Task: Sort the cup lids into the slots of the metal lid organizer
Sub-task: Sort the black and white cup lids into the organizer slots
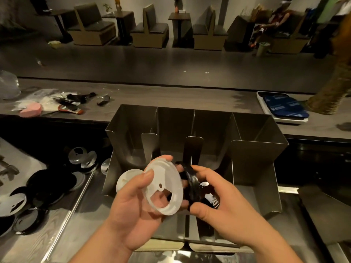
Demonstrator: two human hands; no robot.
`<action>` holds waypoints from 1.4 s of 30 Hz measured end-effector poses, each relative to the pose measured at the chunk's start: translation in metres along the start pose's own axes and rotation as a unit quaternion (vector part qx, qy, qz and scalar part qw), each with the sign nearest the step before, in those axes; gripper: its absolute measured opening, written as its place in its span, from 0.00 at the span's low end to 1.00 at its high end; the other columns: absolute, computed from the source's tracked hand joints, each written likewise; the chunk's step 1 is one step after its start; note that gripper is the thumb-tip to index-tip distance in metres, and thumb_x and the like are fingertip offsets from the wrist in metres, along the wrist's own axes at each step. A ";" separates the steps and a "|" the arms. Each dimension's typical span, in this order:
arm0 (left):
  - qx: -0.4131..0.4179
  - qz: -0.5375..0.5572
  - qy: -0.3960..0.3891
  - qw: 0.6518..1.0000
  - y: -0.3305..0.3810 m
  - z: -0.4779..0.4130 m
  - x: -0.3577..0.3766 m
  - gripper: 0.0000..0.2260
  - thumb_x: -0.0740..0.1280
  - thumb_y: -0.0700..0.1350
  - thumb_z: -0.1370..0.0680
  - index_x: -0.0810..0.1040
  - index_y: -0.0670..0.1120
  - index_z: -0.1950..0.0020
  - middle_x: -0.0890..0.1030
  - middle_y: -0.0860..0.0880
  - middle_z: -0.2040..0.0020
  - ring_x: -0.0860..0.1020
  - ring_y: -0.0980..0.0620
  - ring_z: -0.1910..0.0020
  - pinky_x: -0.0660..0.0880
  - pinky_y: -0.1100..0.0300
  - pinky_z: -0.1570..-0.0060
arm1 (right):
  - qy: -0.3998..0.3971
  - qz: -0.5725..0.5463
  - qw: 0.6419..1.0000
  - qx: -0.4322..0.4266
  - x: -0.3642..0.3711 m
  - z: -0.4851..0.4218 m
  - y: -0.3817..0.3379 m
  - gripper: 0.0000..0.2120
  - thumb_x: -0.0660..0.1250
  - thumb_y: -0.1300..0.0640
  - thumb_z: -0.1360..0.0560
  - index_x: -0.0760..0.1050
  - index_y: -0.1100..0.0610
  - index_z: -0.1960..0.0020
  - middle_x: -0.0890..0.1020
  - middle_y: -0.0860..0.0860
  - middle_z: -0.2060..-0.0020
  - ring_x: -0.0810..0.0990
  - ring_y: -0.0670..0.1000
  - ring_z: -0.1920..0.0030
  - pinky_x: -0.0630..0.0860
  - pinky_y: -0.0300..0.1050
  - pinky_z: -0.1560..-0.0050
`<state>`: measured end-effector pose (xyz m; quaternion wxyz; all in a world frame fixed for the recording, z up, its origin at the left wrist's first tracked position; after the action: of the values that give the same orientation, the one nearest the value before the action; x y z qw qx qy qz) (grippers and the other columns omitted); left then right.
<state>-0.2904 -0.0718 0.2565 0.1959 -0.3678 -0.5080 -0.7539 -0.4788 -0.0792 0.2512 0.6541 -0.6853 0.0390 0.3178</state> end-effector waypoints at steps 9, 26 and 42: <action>-0.047 0.075 -0.109 0.990 -0.011 -0.004 -0.003 0.30 0.77 0.51 0.32 0.77 0.46 0.32 0.80 0.39 0.36 0.80 0.38 0.43 0.76 0.41 0.46 | 0.089 -0.291 0.951 -0.063 -0.004 0.011 0.003 0.35 0.82 0.41 0.41 0.75 0.49 0.38 0.79 0.51 0.41 0.80 0.59 0.40 0.79 0.57 0.42; 0.036 0.015 0.081 0.996 0.010 -0.004 -0.016 0.39 0.84 0.57 0.45 0.81 0.49 0.35 0.79 0.38 0.34 0.78 0.35 0.36 0.80 0.42 0.46 | 0.088 0.463 0.881 0.037 0.010 -0.017 0.033 0.32 0.77 0.42 0.38 0.73 0.45 0.37 0.78 0.45 0.43 0.75 0.52 0.41 0.58 0.56 0.38; 0.057 -0.029 0.066 0.996 0.018 -0.007 -0.027 0.44 0.85 0.46 0.47 0.78 0.54 0.32 0.74 0.39 0.31 0.77 0.37 0.35 0.78 0.38 0.47 | -0.015 0.566 0.822 0.070 0.017 -0.030 0.031 0.24 0.70 0.50 0.25 0.67 0.50 0.31 0.75 0.50 0.38 0.75 0.55 0.38 0.52 0.59 0.28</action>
<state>-0.2632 -0.0881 0.2459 0.2276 -0.2905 -0.5470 -0.7514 -0.4685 -0.1056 0.2144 0.4060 -0.4907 0.4320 0.6386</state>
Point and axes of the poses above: each hand's wrist, its own z-axis away from the middle knuckle, its own x-axis out of the palm, y = z × x, the point moved 2 cm from there along -z, towards the middle knuckle
